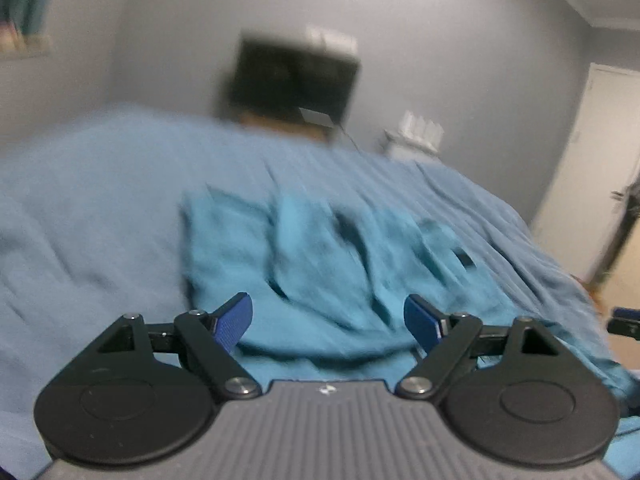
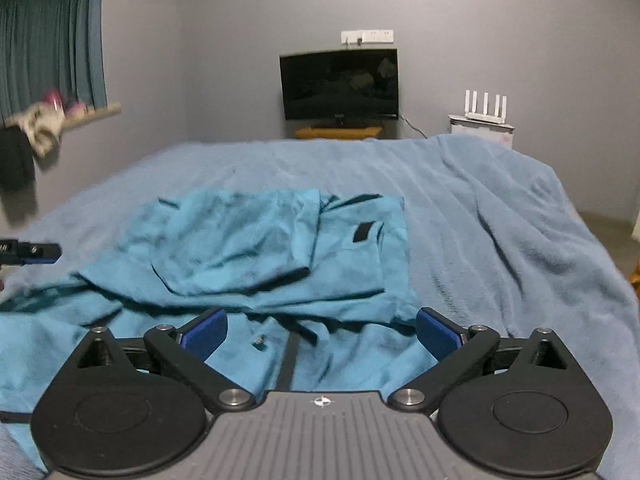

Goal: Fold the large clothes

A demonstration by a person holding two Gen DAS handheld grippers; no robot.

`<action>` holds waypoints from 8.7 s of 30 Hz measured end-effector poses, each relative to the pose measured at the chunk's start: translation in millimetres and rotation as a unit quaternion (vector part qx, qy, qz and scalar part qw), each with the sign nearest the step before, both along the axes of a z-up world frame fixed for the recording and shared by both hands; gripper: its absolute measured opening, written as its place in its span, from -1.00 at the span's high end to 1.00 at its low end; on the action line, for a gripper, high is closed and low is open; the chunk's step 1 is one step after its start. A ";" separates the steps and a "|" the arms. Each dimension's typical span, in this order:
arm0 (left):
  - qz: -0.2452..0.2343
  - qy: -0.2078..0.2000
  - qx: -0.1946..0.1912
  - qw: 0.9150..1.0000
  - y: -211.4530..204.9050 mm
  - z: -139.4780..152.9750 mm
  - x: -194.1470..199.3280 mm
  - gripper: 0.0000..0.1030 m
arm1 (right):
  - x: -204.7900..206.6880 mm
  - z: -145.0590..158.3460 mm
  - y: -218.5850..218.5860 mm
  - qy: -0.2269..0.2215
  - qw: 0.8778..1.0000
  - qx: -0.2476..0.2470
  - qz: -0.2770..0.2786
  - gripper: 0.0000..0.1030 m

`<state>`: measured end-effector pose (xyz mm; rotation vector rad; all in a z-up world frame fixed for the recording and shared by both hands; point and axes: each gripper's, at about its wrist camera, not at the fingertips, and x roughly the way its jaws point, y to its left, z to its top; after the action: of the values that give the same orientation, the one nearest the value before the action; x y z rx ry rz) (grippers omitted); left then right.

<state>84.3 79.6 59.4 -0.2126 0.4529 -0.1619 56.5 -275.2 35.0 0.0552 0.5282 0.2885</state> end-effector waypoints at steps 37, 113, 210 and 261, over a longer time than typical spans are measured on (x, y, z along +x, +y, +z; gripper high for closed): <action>-0.041 0.140 0.105 0.984 44.6 21.4 -138.2 -0.99 | -109.8 44.5 -52.5 0.060 0.978 -0.101 0.174 -0.91; 0.019 0.068 0.054 0.996 8.5 -57.9 154.9 0.14 | 190.9 -57.8 -4.1 -0.026 0.990 0.134 0.037 0.36; -0.107 0.143 0.175 0.968 -62.6 -134.7 195.2 -0.17 | 239.5 -157.9 128.3 -0.004 0.995 -0.091 -0.050 -0.11; 0.227 0.133 0.018 0.965 -2.9 -134.0 119.4 -0.53 | 132.9 -208.0 -26.4 0.138 0.917 0.263 -0.265 -0.37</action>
<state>203.7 76.8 -74.6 -0.2989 0.6618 0.3288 189.5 -301.6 -173.1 0.7619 0.6804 -0.1213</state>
